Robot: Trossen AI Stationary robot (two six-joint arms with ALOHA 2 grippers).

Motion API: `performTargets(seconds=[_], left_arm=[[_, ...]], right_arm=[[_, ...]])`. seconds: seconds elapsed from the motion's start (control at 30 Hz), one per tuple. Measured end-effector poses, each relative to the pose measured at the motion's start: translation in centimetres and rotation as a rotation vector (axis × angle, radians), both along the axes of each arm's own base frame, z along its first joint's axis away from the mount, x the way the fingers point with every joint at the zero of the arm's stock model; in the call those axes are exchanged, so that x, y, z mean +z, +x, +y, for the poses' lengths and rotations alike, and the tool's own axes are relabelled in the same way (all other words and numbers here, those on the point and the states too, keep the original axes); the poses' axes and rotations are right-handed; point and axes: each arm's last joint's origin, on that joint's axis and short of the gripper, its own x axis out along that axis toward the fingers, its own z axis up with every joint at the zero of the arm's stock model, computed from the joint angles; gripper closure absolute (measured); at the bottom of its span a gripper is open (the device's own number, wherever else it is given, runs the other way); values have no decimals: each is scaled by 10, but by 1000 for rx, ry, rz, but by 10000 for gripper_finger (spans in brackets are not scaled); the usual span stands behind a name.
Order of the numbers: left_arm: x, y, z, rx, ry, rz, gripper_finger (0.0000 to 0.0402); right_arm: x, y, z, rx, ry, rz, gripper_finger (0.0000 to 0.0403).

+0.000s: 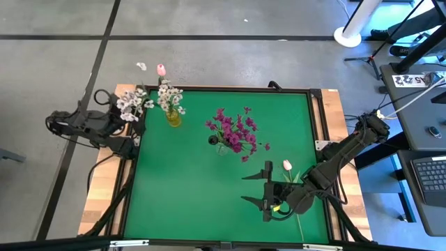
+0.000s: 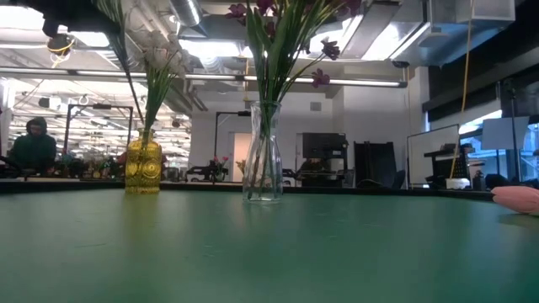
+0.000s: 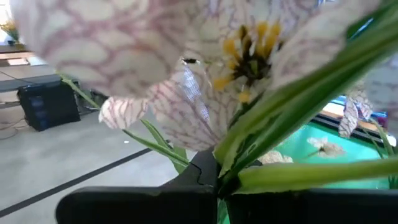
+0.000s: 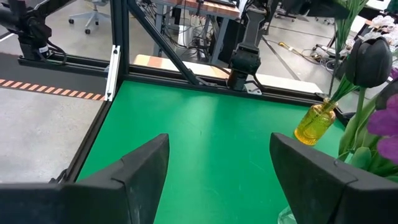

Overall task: Sort flowers into vase by color
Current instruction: Put the white flowers into the yellow vase

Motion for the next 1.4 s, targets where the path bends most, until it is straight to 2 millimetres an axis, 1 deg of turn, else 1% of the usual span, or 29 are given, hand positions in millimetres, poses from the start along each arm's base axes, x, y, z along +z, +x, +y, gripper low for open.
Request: performTargets(seconds=[0.2, 0.47, 0.83, 0.93, 1.2, 1.4], left_arm=[[-7, 4, -1, -3, 5, 22, 401], [-7, 6, -1, 33, 21, 36, 401], [-11, 30, -6, 53, 54, 144, 401], [-12, 33, -5, 69, 50, 156, 401], [-13, 42, 2, 25, -11, 161, 401], [-16, 51, 10, 61, -40, 198, 401]], right_arm=[[0, 0, 0, 1, -3, 0, 127], [0, 0, 0, 1, -4, 0, 127], [0, 0, 0, 1, -4, 0, 127], [0, 0, 0, 1, -4, 0, 127], [0, 0, 0, 1, -4, 0, 127], [0, 0, 0, 1, -4, 0, 127]])
